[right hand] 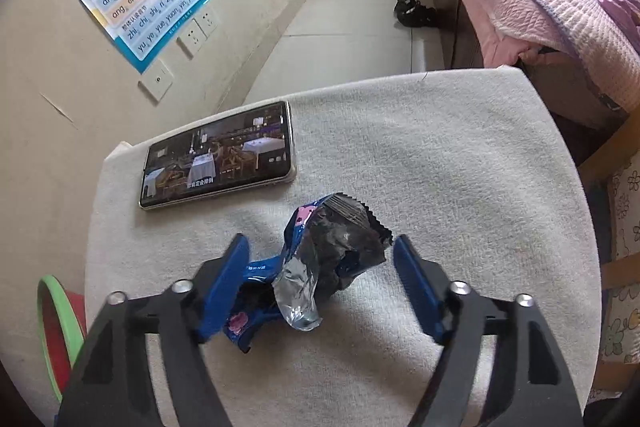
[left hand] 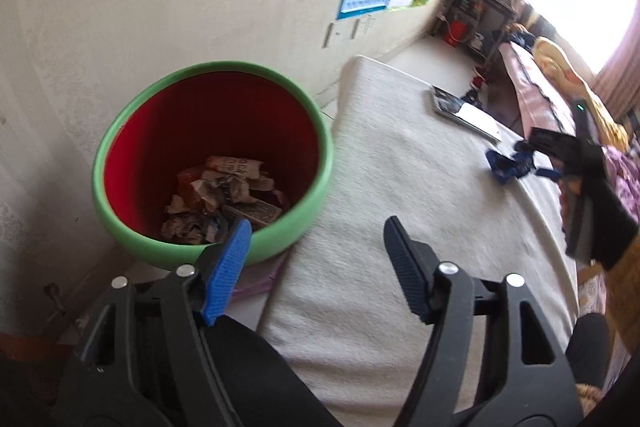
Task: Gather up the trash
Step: 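Open both tools to drop the wrapper and cup into the bucket, then grasp the blue wrapper with the right tool while the left tool grasps the brown wrapper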
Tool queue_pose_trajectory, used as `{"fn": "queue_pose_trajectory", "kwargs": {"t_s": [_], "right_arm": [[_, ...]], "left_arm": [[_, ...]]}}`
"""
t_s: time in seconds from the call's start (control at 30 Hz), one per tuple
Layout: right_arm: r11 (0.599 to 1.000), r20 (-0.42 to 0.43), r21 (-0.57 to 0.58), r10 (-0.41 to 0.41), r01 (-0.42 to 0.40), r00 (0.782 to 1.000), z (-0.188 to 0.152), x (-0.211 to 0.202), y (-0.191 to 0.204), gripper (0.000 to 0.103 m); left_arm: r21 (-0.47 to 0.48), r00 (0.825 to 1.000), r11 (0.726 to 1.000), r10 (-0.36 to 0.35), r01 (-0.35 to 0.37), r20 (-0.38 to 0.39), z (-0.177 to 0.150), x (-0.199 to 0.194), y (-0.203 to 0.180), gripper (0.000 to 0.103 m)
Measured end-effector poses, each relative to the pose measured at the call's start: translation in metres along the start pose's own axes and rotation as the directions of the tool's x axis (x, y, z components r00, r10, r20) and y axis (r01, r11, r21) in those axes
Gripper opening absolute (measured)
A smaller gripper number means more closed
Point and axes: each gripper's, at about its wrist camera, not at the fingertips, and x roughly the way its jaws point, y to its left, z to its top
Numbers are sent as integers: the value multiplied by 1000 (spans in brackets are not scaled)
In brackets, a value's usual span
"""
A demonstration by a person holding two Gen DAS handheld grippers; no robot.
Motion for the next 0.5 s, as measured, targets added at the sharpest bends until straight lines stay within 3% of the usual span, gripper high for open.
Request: {"fn": "queue_pose_trajectory", "kwargs": {"t_s": [0.07,0.13,0.2,0.3,0.4,0.5], "right_arm": [[999,-27,-10,38,-38,999,0,5,-6,37],[996,-28,-18,90,-90,996,-6,-2,-9,23],[986,-18,-28,163,-164,986,-13,-16,-11,18],[968,-12,-71,239,-239,971,-29,-40,-13,17],[963,-13,-107,249,-249,968,-47,-58,-19,17],[960,-23,-104,257,-258,966,-66,-69,-31,17]], "left_arm": [[40,999,999,-35,35,-12,-4,1,-13,60],[92,997,993,-67,70,-34,-7,4,-29,55],[136,991,982,-119,127,-62,-12,7,-48,51],[205,968,949,-217,240,-129,-27,12,-86,47],[320,917,867,-315,383,-244,-51,17,-135,47],[427,850,743,-382,516,-363,-78,17,-185,47]]}}
